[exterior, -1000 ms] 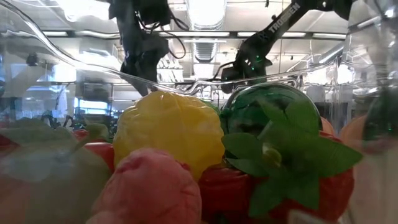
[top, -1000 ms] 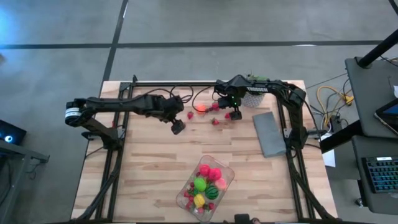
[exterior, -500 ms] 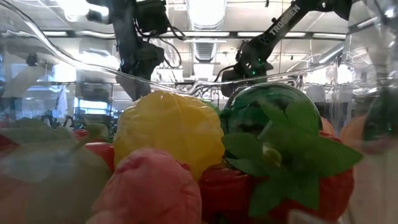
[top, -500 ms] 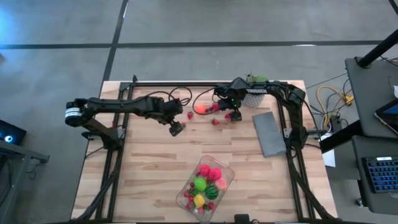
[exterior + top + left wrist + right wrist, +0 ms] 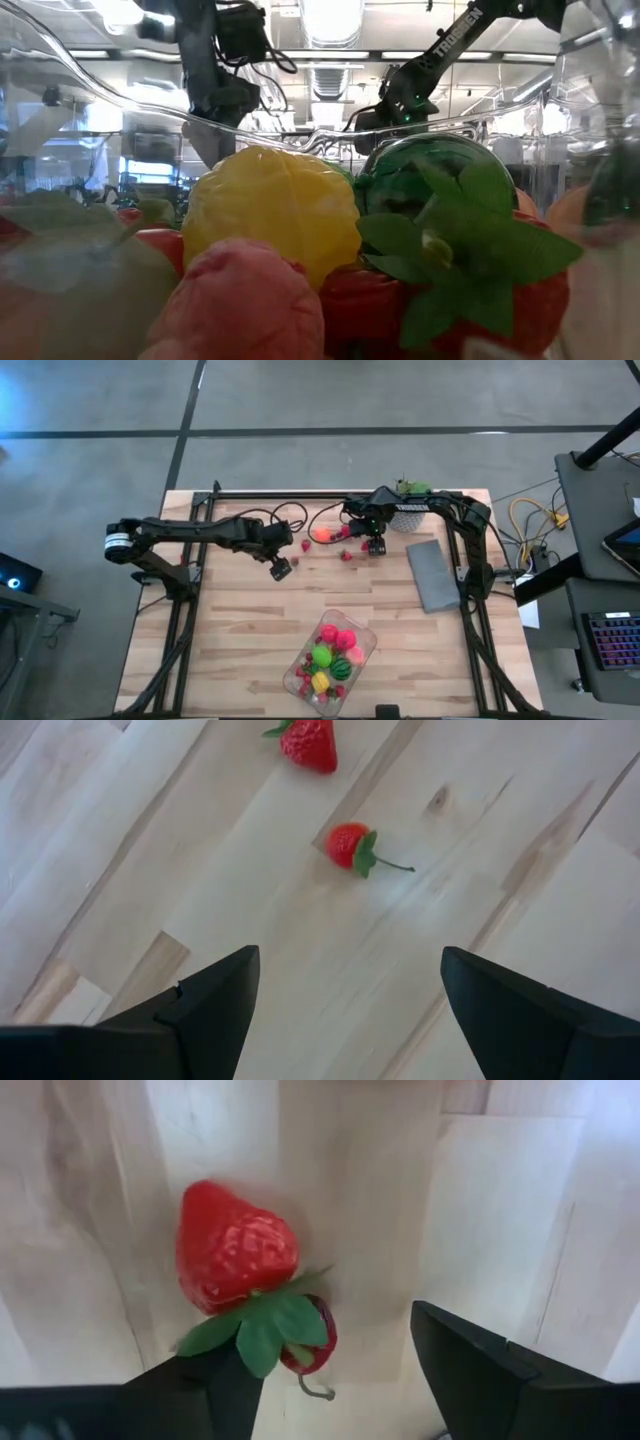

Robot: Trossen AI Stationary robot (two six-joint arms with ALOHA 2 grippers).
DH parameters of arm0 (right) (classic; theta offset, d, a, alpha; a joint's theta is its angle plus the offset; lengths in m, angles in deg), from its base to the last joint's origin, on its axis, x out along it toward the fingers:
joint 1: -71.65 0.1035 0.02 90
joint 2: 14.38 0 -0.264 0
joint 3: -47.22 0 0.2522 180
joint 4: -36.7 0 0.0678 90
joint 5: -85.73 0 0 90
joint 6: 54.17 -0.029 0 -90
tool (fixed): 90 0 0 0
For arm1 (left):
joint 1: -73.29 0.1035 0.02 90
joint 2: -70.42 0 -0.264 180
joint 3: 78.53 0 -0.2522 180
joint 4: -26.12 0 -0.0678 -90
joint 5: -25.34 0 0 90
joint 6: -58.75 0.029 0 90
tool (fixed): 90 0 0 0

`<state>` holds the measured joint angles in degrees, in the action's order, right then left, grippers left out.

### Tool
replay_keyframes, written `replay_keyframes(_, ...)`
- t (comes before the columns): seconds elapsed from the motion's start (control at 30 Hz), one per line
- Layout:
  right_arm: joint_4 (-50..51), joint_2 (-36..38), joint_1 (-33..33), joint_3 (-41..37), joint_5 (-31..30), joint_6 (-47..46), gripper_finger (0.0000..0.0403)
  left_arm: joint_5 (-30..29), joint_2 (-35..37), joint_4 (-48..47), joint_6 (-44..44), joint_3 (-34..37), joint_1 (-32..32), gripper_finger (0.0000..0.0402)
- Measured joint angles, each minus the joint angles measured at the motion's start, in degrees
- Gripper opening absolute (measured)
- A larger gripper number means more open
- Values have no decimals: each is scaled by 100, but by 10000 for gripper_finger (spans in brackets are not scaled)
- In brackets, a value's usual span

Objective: Pick and placing Produce into tupperware
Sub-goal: Put the red cherry into the transparent basket

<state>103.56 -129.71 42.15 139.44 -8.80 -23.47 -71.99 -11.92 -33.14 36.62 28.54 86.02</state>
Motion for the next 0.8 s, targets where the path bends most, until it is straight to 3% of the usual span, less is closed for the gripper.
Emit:
replay_keyframes(0.63, 68, 1, 34, 0, 72, -858, 104, 8, 0, 2, 51, 32, 0, 297)
replay_keyframes(0.8, 87, 51, 45, 0, 514, -1265, 77, -7, 0, 0, 157, 32, 0, 297)
